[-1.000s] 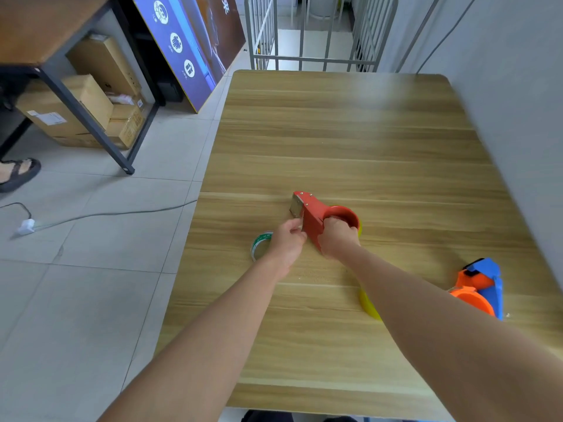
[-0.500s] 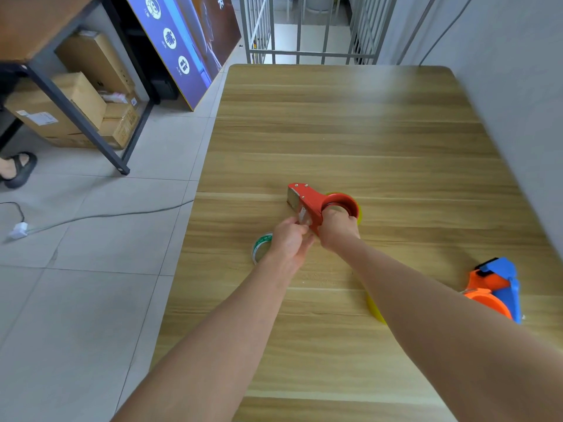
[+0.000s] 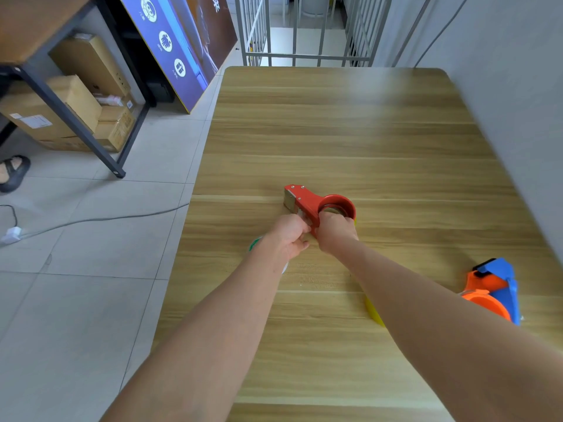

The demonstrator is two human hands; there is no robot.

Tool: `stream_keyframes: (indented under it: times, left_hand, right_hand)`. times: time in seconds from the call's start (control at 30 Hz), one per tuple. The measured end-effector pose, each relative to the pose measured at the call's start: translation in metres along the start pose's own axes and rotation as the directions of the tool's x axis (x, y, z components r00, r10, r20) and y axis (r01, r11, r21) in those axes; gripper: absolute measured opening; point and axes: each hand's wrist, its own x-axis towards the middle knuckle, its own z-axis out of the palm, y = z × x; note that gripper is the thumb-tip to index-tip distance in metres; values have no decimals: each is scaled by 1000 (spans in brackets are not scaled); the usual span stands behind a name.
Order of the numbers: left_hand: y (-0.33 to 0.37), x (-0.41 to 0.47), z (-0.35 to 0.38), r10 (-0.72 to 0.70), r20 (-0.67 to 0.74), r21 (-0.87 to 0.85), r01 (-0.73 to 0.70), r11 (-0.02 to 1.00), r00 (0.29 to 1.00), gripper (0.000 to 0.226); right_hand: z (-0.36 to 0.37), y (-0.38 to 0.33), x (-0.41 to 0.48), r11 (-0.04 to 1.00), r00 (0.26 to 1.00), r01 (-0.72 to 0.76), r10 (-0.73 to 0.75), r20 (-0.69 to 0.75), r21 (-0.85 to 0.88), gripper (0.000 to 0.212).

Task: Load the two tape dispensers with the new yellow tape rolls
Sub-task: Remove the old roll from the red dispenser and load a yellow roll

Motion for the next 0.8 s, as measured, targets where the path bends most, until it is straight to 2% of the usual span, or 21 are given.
stream_keyframes:
  times: [0.27, 0.53, 0.67, 0.8]
  left_hand:
    - [-1, -8, -6, 31, 42, 30, -32, 999, 999, 35]
    - [-2, -26, -14, 15, -75, 99, -8, 995, 997, 14]
    - [0, -42, -13, 42, -67, 143, -32, 989, 997, 19]
    - [7, -63, -5, 140, -63, 175, -127, 976, 988, 31]
  right_hand:
    - [-4, 2, -4, 999, 999, 2, 0, -49, 43, 29]
    - [-25, 5, -23, 961, 999, 17, -8, -33, 276, 35]
    - [-44, 6, -36, 922, 995, 31, 7, -98, 385, 30]
    - [-66, 7, -53, 871, 989, 51, 25, -148, 488, 38]
